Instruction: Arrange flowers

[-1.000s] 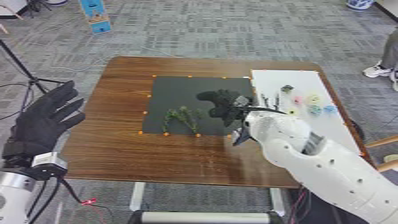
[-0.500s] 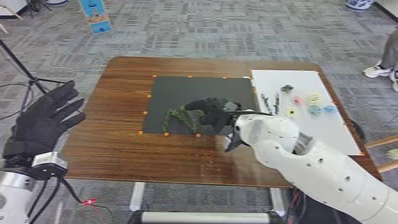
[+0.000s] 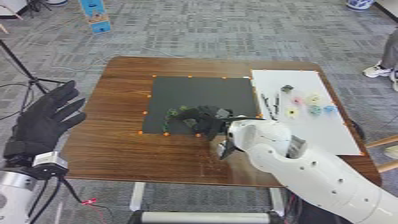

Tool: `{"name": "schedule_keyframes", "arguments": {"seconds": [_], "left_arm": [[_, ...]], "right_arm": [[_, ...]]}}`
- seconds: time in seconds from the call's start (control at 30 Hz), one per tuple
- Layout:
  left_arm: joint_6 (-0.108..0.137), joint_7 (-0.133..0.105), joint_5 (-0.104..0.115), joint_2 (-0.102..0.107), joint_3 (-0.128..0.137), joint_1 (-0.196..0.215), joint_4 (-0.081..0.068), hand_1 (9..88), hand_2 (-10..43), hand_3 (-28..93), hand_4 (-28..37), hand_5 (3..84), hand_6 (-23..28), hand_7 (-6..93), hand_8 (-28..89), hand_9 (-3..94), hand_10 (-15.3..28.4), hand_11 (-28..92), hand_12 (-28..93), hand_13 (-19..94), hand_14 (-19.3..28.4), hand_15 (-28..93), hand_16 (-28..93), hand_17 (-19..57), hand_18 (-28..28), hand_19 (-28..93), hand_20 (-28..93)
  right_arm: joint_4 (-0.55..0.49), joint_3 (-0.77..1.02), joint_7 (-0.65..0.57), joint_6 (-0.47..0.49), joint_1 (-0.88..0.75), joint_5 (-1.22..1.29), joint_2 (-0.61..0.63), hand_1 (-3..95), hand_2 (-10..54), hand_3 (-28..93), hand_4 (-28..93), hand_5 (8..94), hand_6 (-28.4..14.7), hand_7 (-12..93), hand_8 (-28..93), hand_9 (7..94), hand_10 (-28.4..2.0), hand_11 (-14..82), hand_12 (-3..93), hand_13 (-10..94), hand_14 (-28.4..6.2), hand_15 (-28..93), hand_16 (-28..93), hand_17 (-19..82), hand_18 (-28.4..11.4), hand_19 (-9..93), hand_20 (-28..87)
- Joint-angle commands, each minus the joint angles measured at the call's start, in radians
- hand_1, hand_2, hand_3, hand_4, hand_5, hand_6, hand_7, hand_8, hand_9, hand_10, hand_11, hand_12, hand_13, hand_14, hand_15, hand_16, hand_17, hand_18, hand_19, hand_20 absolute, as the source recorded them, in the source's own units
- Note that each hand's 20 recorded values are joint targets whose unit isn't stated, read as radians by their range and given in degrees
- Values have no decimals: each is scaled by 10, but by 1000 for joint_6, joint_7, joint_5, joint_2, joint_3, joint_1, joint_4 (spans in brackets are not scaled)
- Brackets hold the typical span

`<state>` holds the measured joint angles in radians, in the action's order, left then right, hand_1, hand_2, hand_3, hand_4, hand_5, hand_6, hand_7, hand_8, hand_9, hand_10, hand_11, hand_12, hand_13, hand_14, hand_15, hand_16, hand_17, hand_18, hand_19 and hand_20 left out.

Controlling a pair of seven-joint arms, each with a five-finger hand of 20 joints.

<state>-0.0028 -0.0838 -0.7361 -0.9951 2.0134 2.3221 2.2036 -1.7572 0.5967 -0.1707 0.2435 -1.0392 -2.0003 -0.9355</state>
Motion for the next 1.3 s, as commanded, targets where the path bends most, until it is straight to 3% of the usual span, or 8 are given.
{"name": "schedule_keyframes", "arguments": {"seconds": [0.03, 0.6, 1.3], "left_arm": [[1, 9, 7, -1, -5, -2, 0, 214, -85, 667, -283, 238, 22, 184, -98, 195, 95, 168, 152, 175, 127, 149, 39, -128, 220, 386, 69], [0, 11, 8, 2, -15, -12, -7, 214, -83, 669, -283, 239, 23, 182, -98, 195, 95, 170, 151, 176, 128, 148, 39, -129, 220, 386, 70], [-2, 11, 8, -5, -15, 0, -1, 211, -80, 674, -283, 238, 22, 185, -99, 195, 96, 171, 152, 177, 127, 148, 39, -129, 220, 387, 69]], "right_arm": [[16, -14, -21, -16, 27, -22, -27, 233, 170, 919, -45, 338, 2, 112, -105, 780, -118, 579, 403, 774, -84, 844, 370, 499, -234, 932, 689], [52, -66, -70, -23, 68, -57, -57, 228, 170, 917, -45, 318, -3, 104, -100, 783, -118, 581, 399, 780, -81, 843, 370, 506, -231, 932, 689], [81, -70, -152, 24, 75, -91, -59, 215, 176, 912, -38, 331, -13, 106, -102, 794, -116, 604, 356, 792, -77, 841, 374, 522, -231, 932, 696]]}}
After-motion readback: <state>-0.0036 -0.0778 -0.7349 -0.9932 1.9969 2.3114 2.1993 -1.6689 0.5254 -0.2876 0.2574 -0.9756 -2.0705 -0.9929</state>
